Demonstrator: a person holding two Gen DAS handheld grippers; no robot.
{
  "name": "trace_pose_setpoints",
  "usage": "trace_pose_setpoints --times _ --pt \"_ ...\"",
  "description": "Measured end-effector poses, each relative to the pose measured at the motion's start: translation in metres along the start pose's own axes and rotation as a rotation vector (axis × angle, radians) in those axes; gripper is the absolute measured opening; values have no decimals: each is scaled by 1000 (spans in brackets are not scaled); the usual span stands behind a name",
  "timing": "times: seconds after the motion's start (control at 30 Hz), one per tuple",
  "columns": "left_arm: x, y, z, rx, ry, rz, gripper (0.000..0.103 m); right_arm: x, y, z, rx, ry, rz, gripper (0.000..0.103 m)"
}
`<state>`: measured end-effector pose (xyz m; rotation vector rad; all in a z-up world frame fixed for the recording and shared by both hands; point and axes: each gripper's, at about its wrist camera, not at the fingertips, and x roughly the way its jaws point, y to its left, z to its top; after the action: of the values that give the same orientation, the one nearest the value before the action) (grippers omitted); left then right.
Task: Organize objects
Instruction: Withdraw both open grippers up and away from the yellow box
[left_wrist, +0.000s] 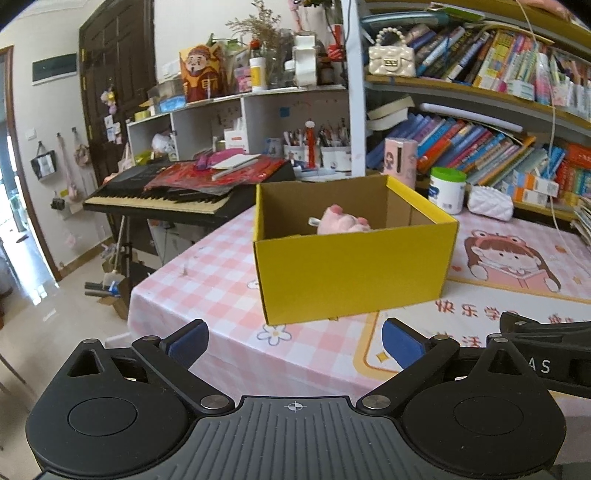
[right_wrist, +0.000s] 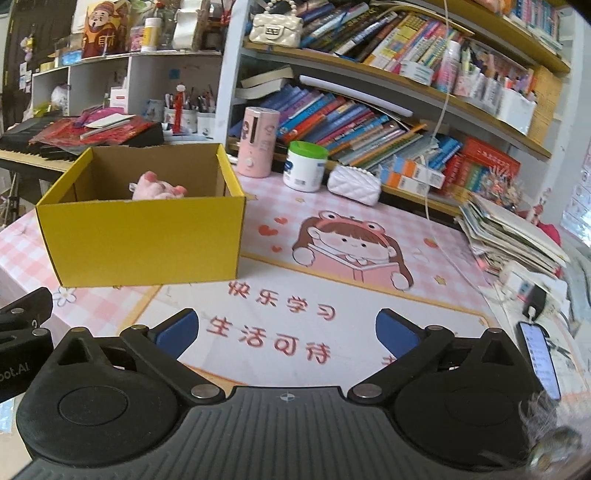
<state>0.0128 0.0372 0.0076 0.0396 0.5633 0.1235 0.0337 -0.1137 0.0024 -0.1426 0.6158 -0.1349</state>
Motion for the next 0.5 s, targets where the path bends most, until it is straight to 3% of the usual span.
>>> trace_pose_setpoints --times 0.5 --pt "-12 -20 -14 70 18 -69 102 -19 -20 -32 50 44 -83 103"
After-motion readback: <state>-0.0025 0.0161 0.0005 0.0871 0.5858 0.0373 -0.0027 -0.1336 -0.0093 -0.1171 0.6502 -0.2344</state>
